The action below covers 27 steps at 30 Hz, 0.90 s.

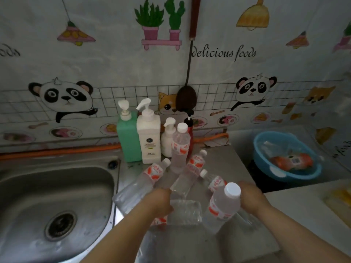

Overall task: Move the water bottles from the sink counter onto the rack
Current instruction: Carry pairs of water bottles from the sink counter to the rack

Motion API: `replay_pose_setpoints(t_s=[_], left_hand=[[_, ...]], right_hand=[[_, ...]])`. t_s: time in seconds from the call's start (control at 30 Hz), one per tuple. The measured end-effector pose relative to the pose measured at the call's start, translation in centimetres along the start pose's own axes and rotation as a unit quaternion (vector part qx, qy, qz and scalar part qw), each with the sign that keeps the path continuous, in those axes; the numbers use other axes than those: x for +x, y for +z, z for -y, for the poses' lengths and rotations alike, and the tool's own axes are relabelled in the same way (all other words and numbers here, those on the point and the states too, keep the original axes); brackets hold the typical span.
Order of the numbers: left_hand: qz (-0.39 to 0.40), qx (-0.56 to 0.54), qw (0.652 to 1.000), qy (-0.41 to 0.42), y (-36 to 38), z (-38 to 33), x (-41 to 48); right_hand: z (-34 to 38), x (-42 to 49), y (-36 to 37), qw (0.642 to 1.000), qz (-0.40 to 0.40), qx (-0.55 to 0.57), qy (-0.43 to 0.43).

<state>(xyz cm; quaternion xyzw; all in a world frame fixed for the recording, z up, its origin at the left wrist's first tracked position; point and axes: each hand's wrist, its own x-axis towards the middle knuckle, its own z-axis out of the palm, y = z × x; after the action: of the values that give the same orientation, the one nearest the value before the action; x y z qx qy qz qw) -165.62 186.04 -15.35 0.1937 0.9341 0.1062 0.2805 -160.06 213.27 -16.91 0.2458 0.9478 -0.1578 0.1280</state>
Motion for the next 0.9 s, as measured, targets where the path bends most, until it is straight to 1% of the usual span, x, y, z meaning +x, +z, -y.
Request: replay_pose_setpoints(t_s=[0.13,0.23,0.3,0.37,0.43,0.5,0.53,0.6,0.67,0.7,0.77,0.83,0.87,0.9], left_hand=[[-0.026,-0.02,0.998,-0.047,0.9,-0.4,0.2],[-0.062,-0.035,0.994,-0.079,1.5,-0.8,0.0],[-0.106,-0.036,0.985,-0.132,2.2,-1.1,-0.1],[-0.174,-0.063,0.958,-0.217,2.8,-1.3,-0.3],[-0.22,-0.127,0.925,-0.284,3.2,-1.7,-0.9],[-0.249,-0.221,0.883,-0.331,3.8,-2.1,-1.3],[-0.266,-0.287,0.85,-0.351,4.1,-2.3,-1.6],[-0.305,-0.427,0.76,-0.384,4.6,-2.9,-1.8],[-0.317,-0.517,0.675,-0.42,4.9,-3.5,-1.6],[-0.305,-0.541,0.649,-0.439,4.9,-4.0,-1.5],[-0.288,-0.571,0.619,-0.456,5.2,-4.7,-1.0],[-0.283,-0.609,0.58,-0.461,5.5,-5.0,-0.4],[-0.28,-0.617,0.57,-0.465,5.6,-4.8,0.0],[-0.276,-0.615,0.568,-0.471,5.5,-4.8,0.2]], right_hand=[[-0.6,1.6,1.0,0.999,0.022,0.028,-0.018],[-0.8,2.2,2.2,0.997,0.048,0.043,-0.04],[-1.1,2.4,2.8,0.996,0.058,0.051,-0.05],[-1.7,3.3,3.4,0.995,0.062,0.052,-0.058],[-1.0,2.8,2.6,0.993,0.068,0.029,-0.092],[-0.4,2.2,1.7,0.99,0.082,0.001,-0.115],[-0.4,2.0,1.4,0.99,0.086,0.005,-0.115],[-0.5,1.8,1.1,0.989,0.084,0.013,-0.121],[-1.0,2.1,1.5,0.989,0.089,0.017,-0.115],[-1.5,2.6,1.9,0.989,0.092,0.024,-0.111],[-2.1,3.4,2.7,0.989,0.095,0.032,-0.106],[-2.3,3.8,2.9,0.989,0.103,0.021,-0.108],[-2.2,3.8,2.9,0.988,0.106,0.017,-0.107],[-2.3,3.9,3.0,0.989,0.105,0.016,-0.104]])
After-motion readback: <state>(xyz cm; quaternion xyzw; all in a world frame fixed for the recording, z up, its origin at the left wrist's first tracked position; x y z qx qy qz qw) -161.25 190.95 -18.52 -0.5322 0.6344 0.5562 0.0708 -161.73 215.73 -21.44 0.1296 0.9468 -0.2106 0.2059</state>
